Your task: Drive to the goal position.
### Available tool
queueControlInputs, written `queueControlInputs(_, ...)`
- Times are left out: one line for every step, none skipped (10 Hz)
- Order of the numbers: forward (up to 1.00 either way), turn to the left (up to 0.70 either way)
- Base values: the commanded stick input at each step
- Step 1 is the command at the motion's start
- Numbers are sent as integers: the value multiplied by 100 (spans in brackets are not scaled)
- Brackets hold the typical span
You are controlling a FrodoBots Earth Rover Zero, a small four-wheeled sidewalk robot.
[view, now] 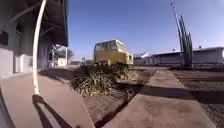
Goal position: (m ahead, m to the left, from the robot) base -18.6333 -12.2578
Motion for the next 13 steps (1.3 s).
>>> queueControlInputs(-45,27)
queueControlInputs(-45,7)
queueControlInputs(-42,0)
queueControlInputs(-23,0)
queueControlInputs(0,0)
queueControlInputs(0,0)
queueControlInputs(0,0)
queueControlInputs(0,0)
queueControlInputs(0,0)
queueControlInputs(0,0)
queueControlInputs(0,0)
queueControlInputs(0,0)
queueControlInputs(0,-42)
